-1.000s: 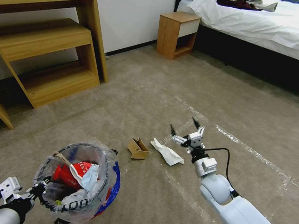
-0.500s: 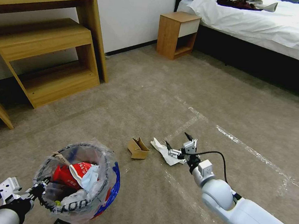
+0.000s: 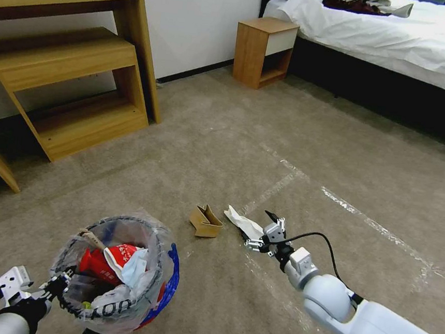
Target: Pick up the trash bin and place the garbage on the floor into it.
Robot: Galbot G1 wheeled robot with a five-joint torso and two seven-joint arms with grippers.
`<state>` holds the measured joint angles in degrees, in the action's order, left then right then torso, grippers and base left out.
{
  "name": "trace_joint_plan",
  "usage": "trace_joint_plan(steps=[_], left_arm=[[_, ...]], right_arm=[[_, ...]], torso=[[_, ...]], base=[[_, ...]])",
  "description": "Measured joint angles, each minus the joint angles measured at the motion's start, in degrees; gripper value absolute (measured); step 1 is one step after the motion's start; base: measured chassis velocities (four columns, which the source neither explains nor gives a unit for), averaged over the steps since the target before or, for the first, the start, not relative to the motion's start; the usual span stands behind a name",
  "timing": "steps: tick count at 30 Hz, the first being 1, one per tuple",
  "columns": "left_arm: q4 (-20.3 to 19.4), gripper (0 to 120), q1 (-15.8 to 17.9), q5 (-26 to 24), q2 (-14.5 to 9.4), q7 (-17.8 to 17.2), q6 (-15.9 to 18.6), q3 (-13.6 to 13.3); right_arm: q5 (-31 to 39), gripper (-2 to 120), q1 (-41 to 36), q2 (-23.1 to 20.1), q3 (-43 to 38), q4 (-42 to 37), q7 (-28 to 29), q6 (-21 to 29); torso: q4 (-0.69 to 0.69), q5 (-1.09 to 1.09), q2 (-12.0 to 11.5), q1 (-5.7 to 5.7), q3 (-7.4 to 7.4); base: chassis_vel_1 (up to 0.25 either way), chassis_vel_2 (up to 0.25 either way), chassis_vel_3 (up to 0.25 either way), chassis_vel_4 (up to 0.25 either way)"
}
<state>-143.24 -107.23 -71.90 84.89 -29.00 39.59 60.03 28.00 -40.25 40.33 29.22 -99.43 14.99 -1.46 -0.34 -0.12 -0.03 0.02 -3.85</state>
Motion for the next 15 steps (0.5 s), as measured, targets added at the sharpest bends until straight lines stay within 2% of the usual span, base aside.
trace_joint_plan(steps=[6, 9, 10, 13, 15], left_arm=[[0.0, 0, 0.6, -0.2, -0.4, -0.1, 0.0, -0.3], [0.0, 0, 0.8, -0.1, -0.5, 0.0, 0.0, -0.8], [0.0, 0, 0.8, -0.1, -0.5, 0.0, 0.0, -0.8], [0.0, 0, 0.8, 0.0, -0.4, -0.1, 0.0, -0.7], [0.0, 0, 0.8, -0.1, -0.3, -0.1, 0.0, -0.7]], right_arm=[[-1.7, 100, 2.6, 2.0, 1.0, 4.9, -0.4, -2.4], [-5.8, 100, 1.2, 7.2, -3.8, 7.2, 5.3, -9.1], [-5.8, 100, 1.2, 7.2, -3.8, 7.2, 5.3, -9.1], [-7.2, 100, -0.7, 12.8, -8.9, 6.6, 10.9, -11.3], [-7.8, 100, -1.2, 13.8, -9.8, 6.4, 11.8, -11.8]], torso=[[-0.02, -0.01, 0.0, 0.0, -0.01], [-0.03, 0.01, 0.0, 0.0, 0.0], [-0.03, 0.01, 0.0, 0.0, 0.0], [0.0, -0.02, 0.0, 0.0, 0.0], [0.01, 0.0, 0.0, 0.0, 0.0]], base=[[0.0, 0.0, 0.0, 0.0], [0.0, 0.0, 0.0, 0.0], [0.0, 0.0, 0.0, 0.0], [0.0, 0.0, 0.0, 0.0], [0.0, 0.0, 0.0, 0.0]])
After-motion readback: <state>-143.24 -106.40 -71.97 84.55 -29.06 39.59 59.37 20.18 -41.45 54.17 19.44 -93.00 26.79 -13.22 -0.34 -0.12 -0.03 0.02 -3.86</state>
